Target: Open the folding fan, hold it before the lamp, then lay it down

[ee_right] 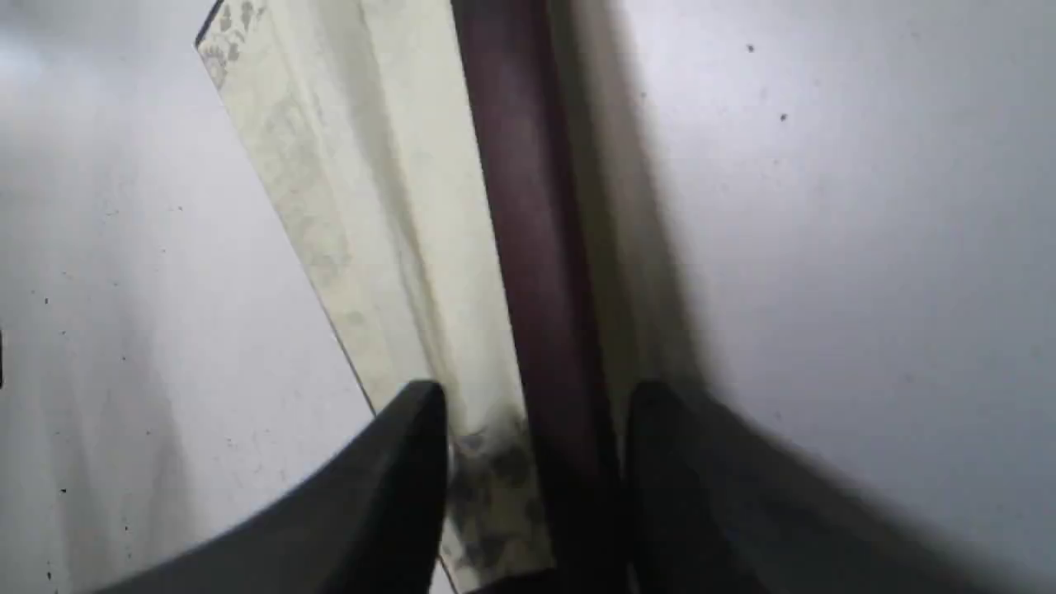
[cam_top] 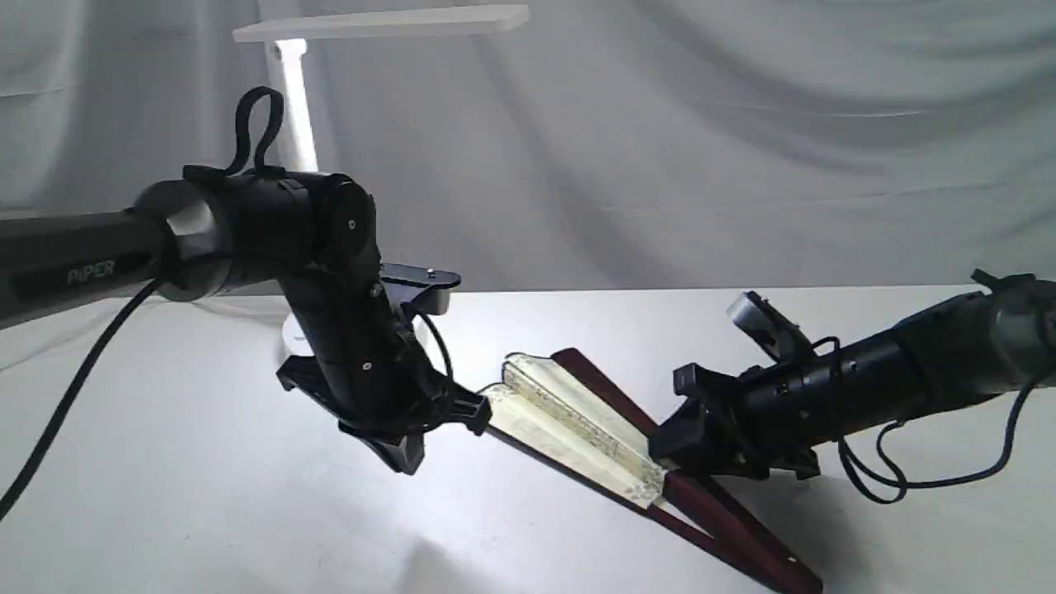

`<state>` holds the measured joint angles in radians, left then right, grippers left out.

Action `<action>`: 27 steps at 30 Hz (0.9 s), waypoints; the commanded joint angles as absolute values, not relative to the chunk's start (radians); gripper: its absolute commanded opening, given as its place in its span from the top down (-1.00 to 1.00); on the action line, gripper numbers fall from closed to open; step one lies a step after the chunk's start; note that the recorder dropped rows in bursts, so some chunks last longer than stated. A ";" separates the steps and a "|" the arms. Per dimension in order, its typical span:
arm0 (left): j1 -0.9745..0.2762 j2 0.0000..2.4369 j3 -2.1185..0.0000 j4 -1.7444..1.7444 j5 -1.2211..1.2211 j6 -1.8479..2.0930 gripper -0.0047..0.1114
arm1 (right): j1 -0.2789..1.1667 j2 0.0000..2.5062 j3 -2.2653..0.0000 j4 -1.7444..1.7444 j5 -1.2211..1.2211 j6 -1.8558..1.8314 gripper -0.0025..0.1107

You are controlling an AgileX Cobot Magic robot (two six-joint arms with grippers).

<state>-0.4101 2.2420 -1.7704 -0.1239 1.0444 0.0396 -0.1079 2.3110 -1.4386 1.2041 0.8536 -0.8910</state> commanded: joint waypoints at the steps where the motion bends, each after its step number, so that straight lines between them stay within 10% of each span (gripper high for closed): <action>1: -0.410 2.224 -1.773 -0.121 1.051 0.034 0.90 | -0.099 2.313 -1.444 1.213 0.861 -0.901 0.32; 16: -0.410 2.224 -1.773 -0.118 1.043 0.059 0.90 | -0.091 2.311 -1.444 1.228 0.890 -0.901 0.96; 27: -0.410 2.224 -1.773 -0.114 1.061 0.060 0.90 | -0.130 2.311 -1.444 1.384 1.086 -0.911 0.96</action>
